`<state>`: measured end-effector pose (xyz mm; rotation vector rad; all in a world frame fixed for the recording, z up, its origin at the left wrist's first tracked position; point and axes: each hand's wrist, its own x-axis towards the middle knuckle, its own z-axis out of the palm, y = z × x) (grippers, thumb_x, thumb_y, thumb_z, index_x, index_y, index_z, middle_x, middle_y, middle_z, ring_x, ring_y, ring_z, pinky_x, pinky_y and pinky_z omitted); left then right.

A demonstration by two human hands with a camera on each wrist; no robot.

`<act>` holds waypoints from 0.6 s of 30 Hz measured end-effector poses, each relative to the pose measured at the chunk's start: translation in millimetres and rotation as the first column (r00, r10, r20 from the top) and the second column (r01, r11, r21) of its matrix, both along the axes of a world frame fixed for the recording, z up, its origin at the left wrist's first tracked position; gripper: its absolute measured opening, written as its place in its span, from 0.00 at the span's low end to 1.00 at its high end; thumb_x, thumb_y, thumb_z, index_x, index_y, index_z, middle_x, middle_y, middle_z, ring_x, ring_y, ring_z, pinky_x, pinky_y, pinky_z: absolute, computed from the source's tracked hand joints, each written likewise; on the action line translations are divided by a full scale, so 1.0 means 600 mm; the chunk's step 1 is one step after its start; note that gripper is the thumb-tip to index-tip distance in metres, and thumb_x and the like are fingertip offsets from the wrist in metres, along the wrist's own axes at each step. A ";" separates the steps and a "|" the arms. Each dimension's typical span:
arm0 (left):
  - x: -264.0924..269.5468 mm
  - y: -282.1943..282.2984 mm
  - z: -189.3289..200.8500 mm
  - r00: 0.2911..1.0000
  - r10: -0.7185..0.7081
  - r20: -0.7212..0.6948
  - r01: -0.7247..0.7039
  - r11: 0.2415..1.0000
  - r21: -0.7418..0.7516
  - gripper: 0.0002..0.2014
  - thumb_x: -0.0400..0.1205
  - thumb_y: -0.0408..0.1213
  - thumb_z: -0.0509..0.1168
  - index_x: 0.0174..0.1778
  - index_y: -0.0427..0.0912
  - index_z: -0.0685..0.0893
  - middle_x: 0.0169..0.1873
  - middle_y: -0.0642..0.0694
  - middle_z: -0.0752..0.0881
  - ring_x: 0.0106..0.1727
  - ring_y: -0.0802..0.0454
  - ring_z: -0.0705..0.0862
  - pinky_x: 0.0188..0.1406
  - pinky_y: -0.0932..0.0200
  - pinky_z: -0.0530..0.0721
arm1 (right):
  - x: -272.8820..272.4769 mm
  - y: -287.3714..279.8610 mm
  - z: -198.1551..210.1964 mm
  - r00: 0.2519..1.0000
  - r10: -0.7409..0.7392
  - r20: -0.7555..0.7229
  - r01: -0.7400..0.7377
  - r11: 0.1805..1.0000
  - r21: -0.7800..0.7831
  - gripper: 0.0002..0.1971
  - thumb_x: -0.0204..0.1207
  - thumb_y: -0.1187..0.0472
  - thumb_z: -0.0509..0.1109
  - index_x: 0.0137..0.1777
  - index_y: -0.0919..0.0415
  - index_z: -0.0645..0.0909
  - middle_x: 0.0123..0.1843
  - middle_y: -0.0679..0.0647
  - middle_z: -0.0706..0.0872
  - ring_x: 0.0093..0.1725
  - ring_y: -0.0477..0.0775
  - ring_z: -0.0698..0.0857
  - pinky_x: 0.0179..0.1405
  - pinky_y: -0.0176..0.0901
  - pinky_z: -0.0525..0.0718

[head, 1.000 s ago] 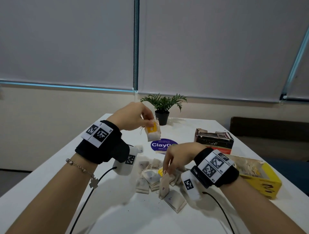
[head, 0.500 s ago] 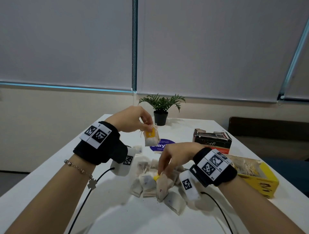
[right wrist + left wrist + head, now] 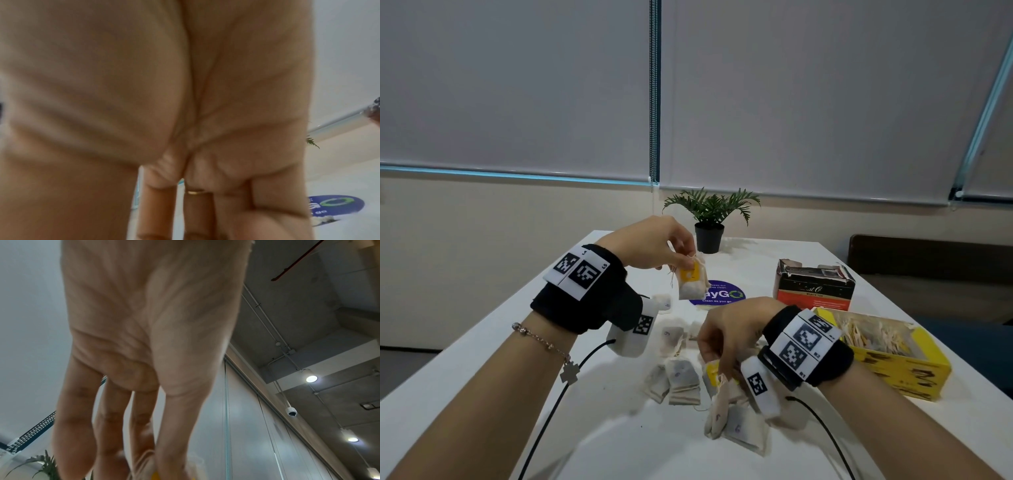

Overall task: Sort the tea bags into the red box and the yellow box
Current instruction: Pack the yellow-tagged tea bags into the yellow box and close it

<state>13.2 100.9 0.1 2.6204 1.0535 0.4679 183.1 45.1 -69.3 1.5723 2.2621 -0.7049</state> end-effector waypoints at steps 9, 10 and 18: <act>0.002 -0.010 0.004 0.998 -0.049 -0.049 0.045 0.995 -0.089 0.06 0.78 0.42 0.73 0.38 0.56 0.84 0.39 0.58 0.85 0.41 0.53 0.86 0.42 0.60 0.86 | 0.059 0.004 0.057 0.898 -0.122 -0.422 0.268 0.914 0.306 0.03 0.77 0.58 0.75 0.44 0.55 0.84 0.38 0.50 0.88 0.37 0.50 0.86 0.49 0.52 0.89; 0.004 -0.012 0.004 0.996 -0.065 -0.057 0.059 0.993 -0.098 0.05 0.78 0.42 0.73 0.39 0.55 0.85 0.38 0.57 0.86 0.38 0.56 0.84 0.41 0.61 0.86 | 0.063 0.004 0.059 0.872 -0.132 -0.471 0.307 0.898 0.316 0.03 0.77 0.58 0.75 0.46 0.56 0.84 0.39 0.51 0.90 0.37 0.51 0.87 0.49 0.52 0.89; 0.018 -0.016 0.002 0.993 -0.094 0.076 0.098 0.993 -0.060 0.05 0.74 0.40 0.77 0.37 0.52 0.86 0.28 0.55 0.87 0.30 0.58 0.80 0.36 0.55 0.83 | 0.059 0.008 0.068 0.753 -0.028 -0.657 0.444 0.759 0.477 0.08 0.70 0.63 0.80 0.36 0.47 0.89 0.33 0.46 0.89 0.36 0.48 0.87 0.37 0.46 0.86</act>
